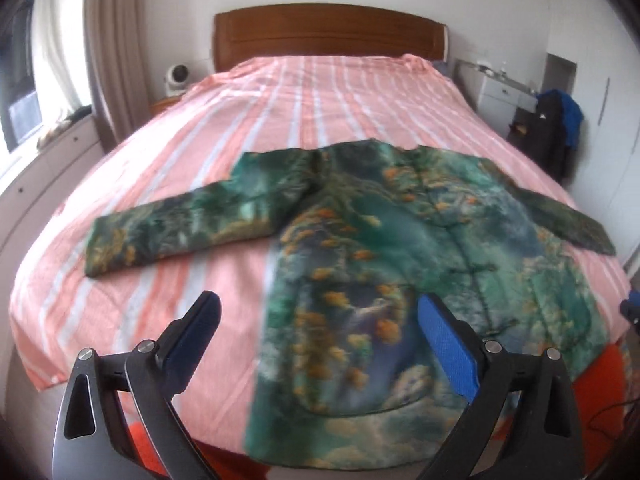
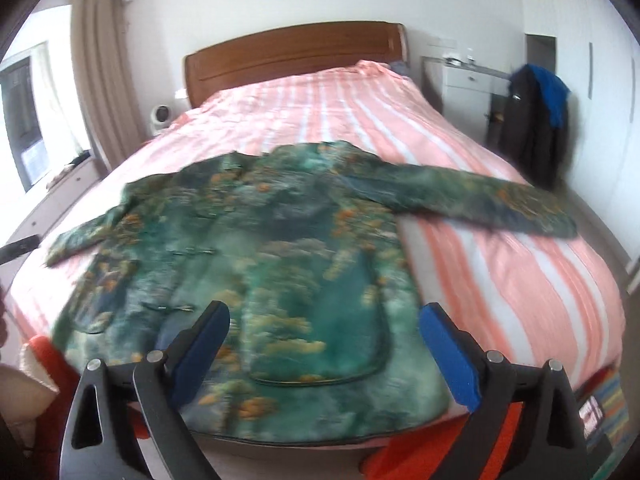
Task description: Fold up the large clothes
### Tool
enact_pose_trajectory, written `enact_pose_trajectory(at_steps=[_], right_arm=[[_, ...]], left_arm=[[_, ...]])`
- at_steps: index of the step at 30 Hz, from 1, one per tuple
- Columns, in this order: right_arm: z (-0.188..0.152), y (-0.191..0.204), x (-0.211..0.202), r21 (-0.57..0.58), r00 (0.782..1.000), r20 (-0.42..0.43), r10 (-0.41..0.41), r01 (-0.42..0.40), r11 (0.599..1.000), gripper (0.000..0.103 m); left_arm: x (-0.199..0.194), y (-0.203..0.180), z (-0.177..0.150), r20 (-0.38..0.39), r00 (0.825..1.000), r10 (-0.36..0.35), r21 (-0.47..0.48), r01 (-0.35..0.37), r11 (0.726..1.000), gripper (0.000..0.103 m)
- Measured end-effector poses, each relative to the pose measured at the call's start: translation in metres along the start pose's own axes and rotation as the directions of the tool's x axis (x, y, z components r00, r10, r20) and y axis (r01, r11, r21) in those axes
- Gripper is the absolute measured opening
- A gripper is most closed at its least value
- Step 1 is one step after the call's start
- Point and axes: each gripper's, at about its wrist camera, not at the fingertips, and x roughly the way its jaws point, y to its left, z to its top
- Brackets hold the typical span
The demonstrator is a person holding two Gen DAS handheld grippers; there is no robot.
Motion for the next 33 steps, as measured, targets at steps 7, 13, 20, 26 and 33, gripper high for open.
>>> enact_pose_trajectory(at_steps=[7,13,20,26,33], right_arm=[[-0.005,0.022,-0.016,-0.017,0.999,0.041,0.032,-0.032,0.999,0.096],[-0.017,0.045,-0.019,-0.153,0.999,0.049,0.009,-0.001,0.988,0.096],[-0.017,0.059,-0.023,-0.218,0.997,0.074,-0.013,0.029,0.976,0.096],[-0.008,0.056,-0.03,-0.236,0.987,0.129,-0.097,0.126,0.964,0.096],[0.01,0.014,-0.027,-0.119,0.966,0.115,-0.233,0.246,0.962,0.096]], left_arm=[[0.003,-0.016,-0.011,0.03,0.996,-0.086,-0.086,0.089,0.992,0.099],[0.003,-0.03,-0.022,0.018,0.991,-0.13,-0.026,0.131,0.991,0.1],[-0.008,-0.034,-0.025,0.058,0.986,-0.154,-0.013,0.155,0.988,0.1],[-0.018,-0.036,-0.019,0.127,0.991,-0.045,0.046,0.04,0.998,0.1],[-0.015,-0.024,-0.019,0.14,0.99,0.009,0.009,-0.011,1.0,0.1]])
